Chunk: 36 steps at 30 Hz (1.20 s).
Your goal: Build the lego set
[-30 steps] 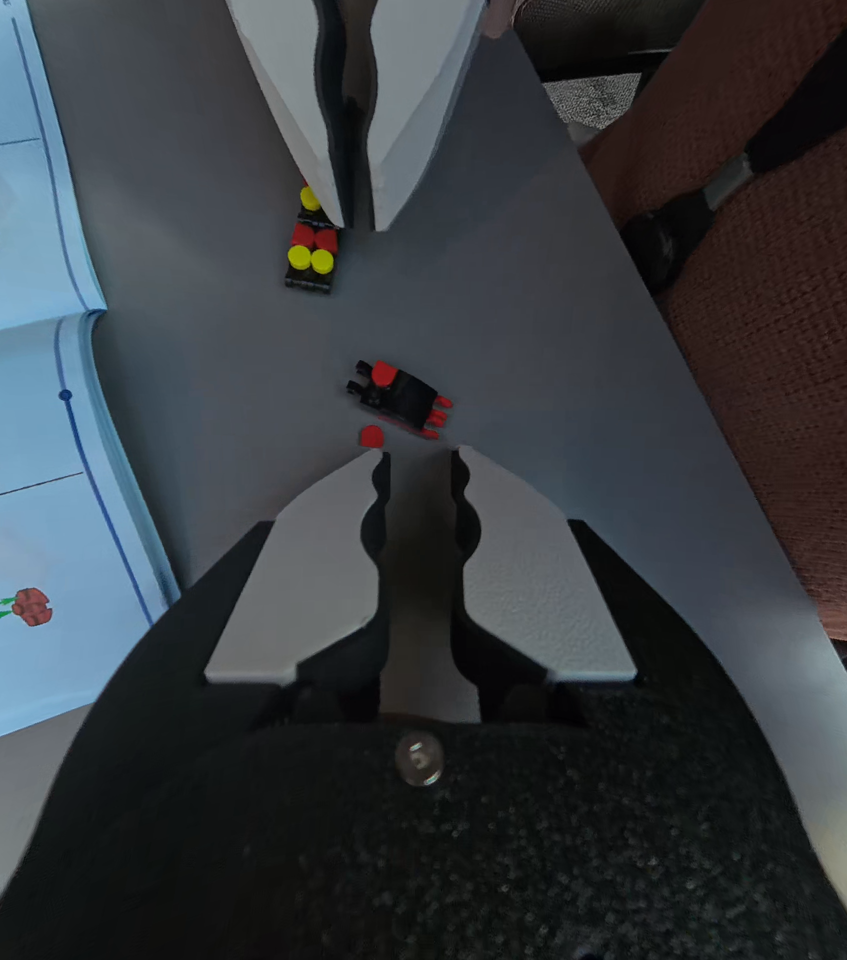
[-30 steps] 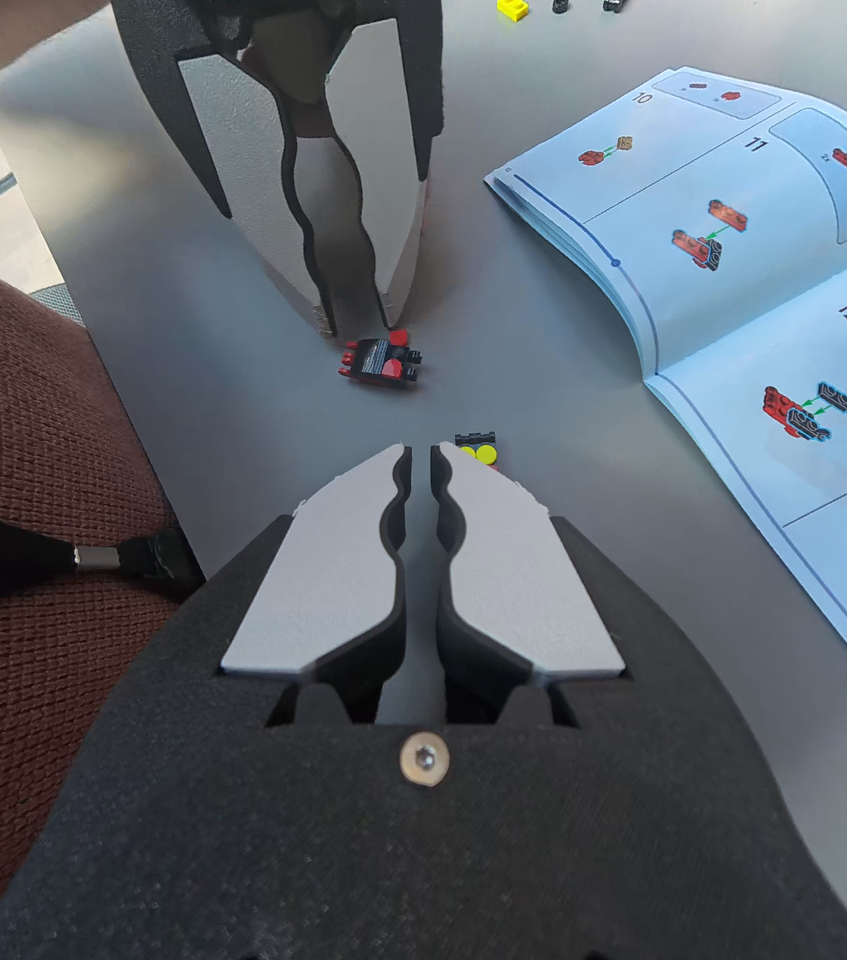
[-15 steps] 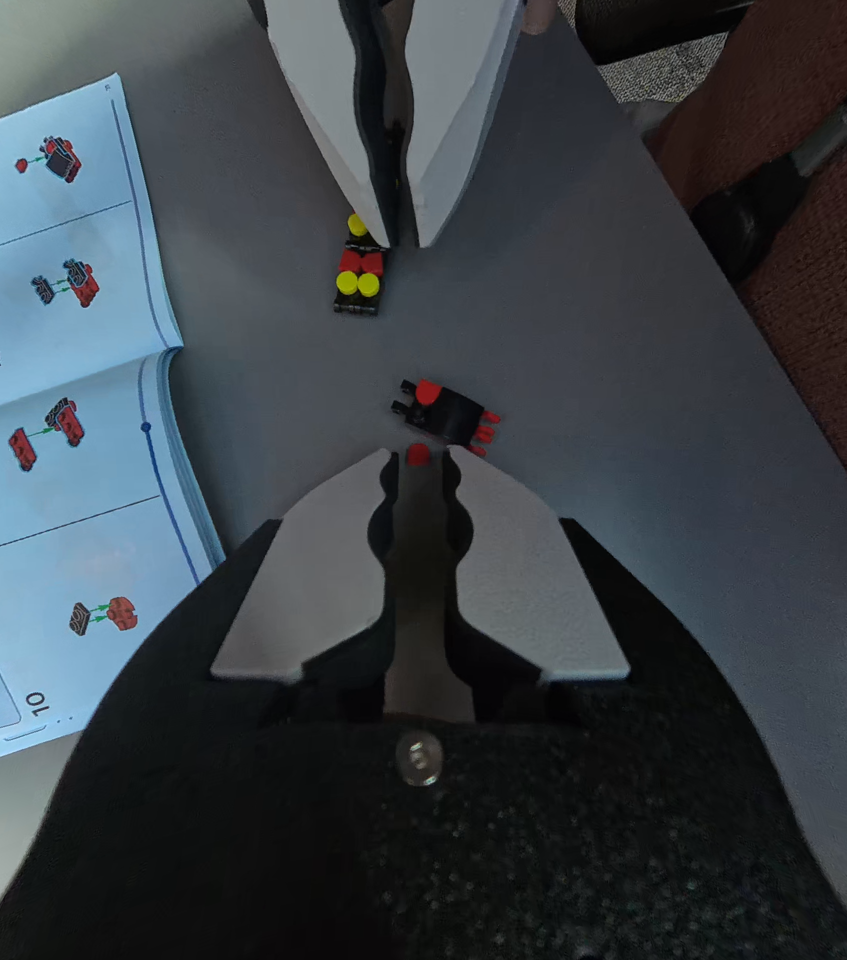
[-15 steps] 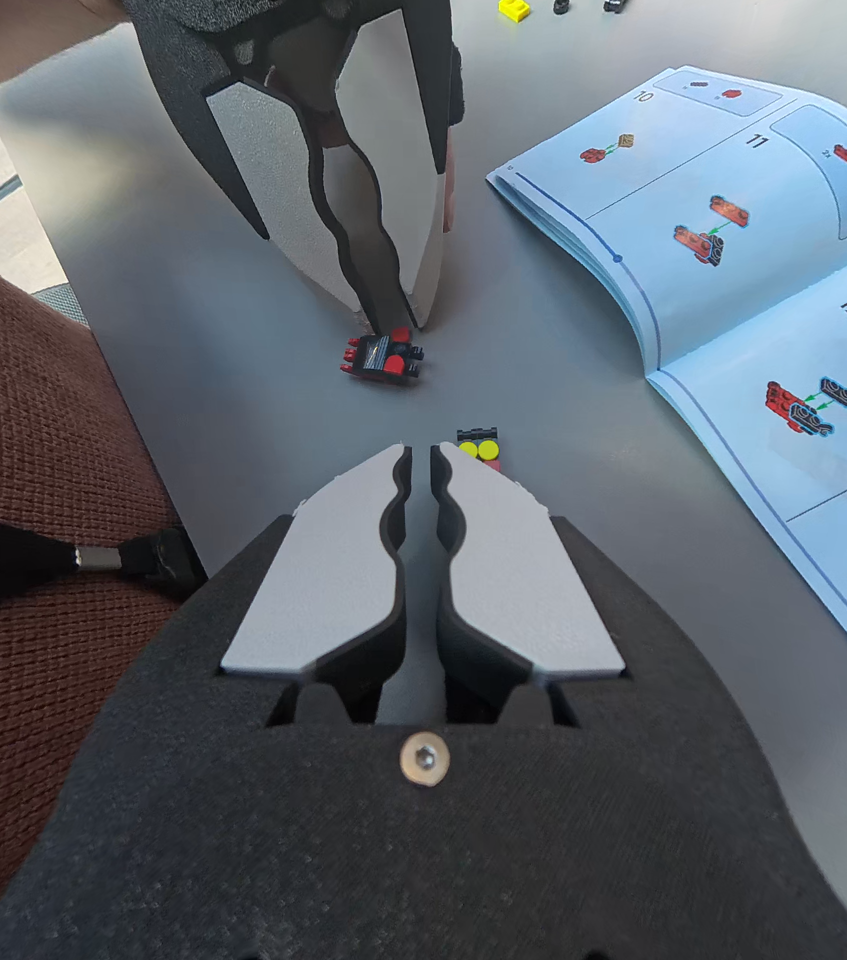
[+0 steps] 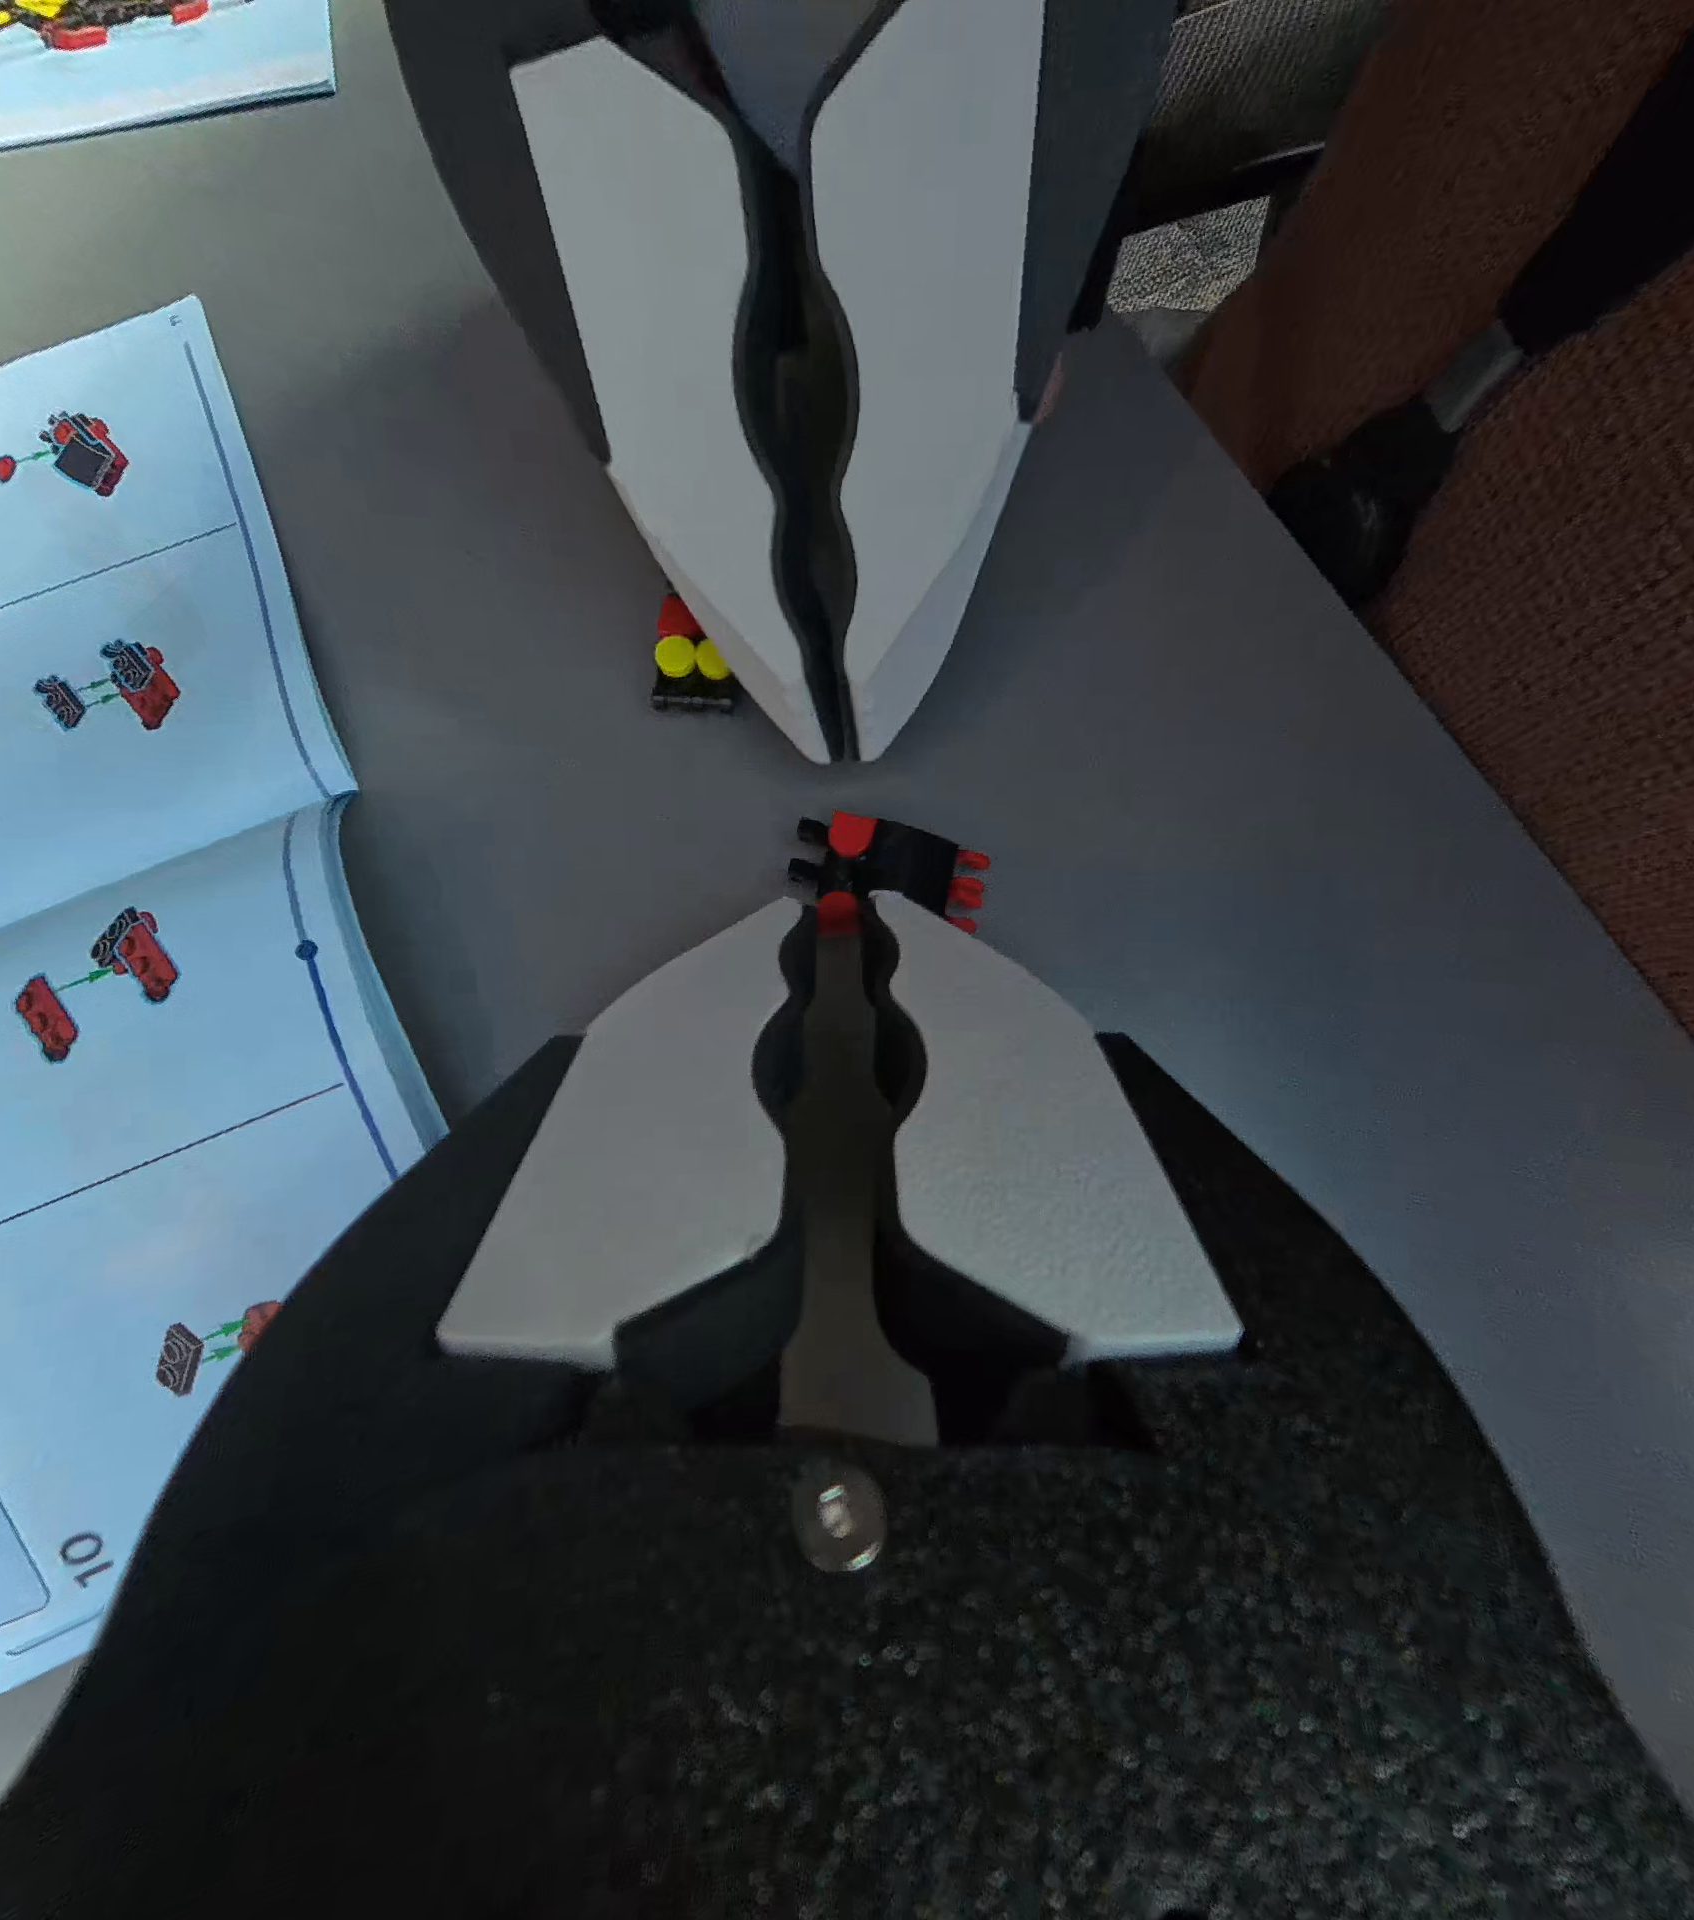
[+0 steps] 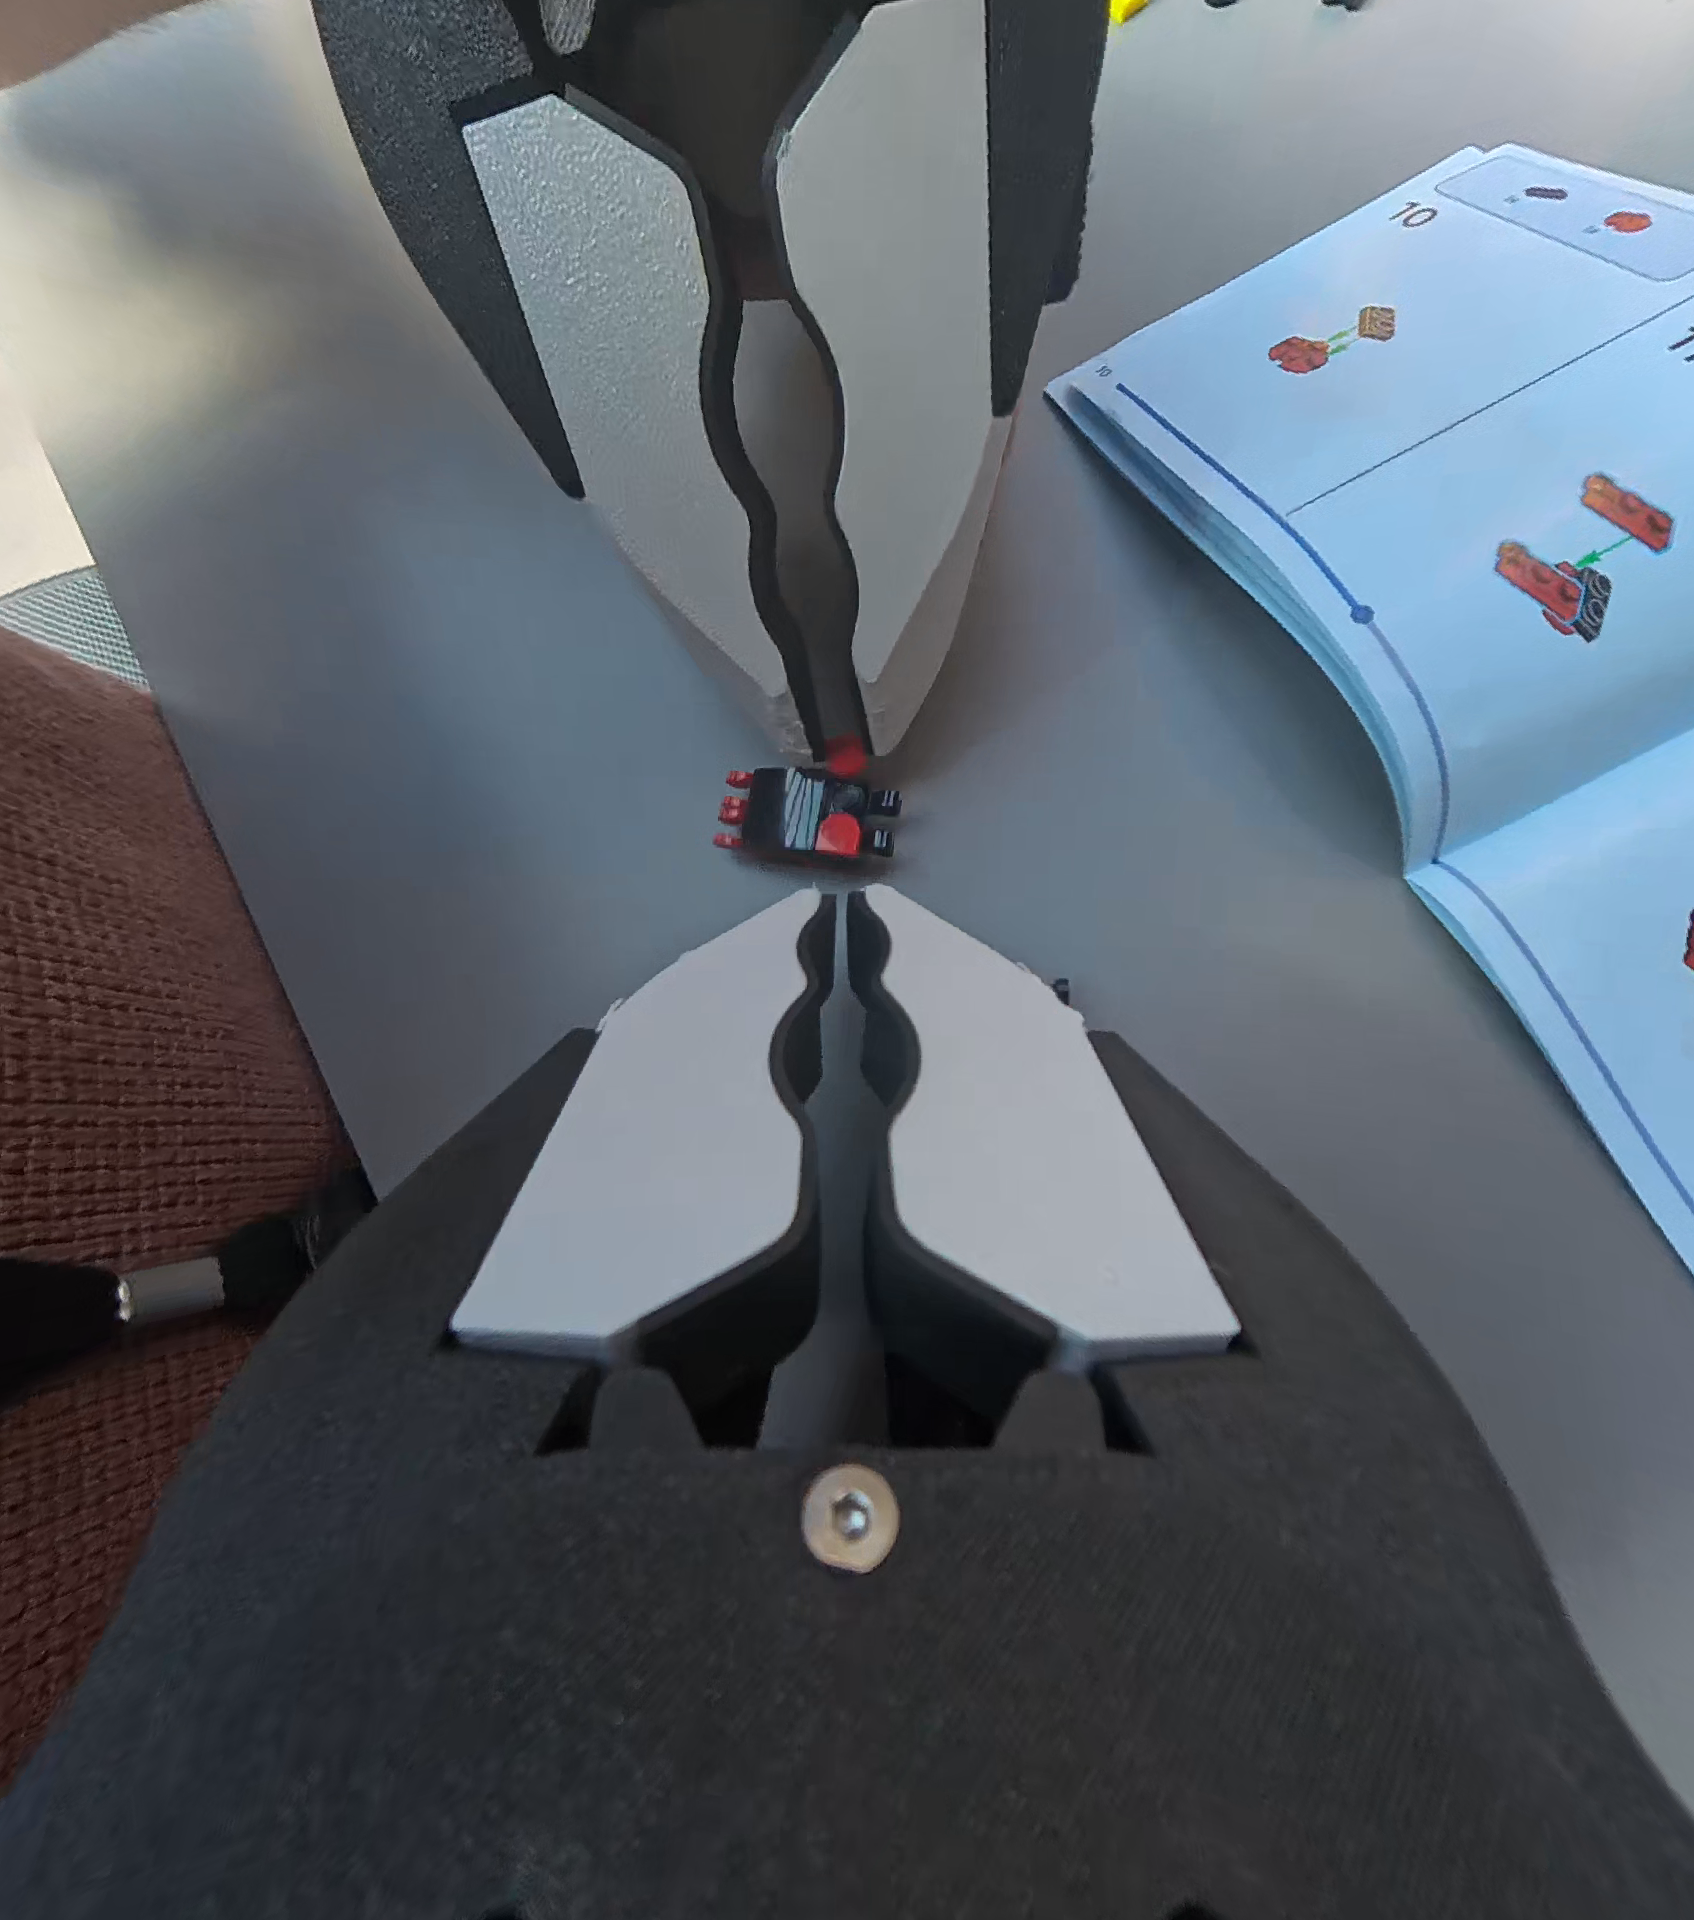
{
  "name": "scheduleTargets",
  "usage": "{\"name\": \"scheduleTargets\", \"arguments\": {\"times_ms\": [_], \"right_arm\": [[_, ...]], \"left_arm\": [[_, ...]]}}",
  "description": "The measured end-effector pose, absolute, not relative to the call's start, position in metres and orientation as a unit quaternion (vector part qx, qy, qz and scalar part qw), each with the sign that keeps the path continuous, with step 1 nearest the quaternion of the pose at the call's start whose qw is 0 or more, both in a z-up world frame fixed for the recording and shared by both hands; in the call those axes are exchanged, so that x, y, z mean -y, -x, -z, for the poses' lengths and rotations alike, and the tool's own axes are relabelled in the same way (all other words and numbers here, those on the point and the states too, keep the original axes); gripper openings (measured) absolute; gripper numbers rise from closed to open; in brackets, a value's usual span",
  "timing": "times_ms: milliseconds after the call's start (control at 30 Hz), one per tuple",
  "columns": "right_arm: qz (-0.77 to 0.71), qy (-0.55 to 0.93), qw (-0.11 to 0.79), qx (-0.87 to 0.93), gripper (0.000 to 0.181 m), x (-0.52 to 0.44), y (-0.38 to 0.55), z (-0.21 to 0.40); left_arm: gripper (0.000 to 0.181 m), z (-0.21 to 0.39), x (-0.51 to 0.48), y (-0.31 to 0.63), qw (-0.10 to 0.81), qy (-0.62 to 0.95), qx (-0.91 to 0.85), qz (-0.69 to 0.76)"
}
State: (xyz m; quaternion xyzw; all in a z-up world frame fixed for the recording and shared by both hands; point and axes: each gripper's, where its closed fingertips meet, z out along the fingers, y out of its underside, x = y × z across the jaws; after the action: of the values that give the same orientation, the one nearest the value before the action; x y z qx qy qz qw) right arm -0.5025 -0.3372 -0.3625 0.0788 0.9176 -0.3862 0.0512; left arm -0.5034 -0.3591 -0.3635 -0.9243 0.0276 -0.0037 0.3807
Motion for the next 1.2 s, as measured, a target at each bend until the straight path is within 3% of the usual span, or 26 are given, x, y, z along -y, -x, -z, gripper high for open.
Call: {"name": "scheduleTargets", "arguments": {"times_ms": [400,867,1200], "right_arm": [[0.377,-0.067,0.033,-0.923,0.002,0.347,0.507,0.362],[0.481,-0.151,0.007,-0.863,0.010,0.299,0.546,0.325],[0.511,-0.166,-0.007,-0.843,0.018,0.286,0.522,0.310]], "left_arm": [[0.008,0.360,0.356,0.503,0.393,0.919,-0.030,0.007],[0.008,0.343,0.361,0.500,0.423,0.906,0.013,-0.006],[0.008,0.333,0.356,0.499,0.442,0.894,0.048,-0.060]]}}
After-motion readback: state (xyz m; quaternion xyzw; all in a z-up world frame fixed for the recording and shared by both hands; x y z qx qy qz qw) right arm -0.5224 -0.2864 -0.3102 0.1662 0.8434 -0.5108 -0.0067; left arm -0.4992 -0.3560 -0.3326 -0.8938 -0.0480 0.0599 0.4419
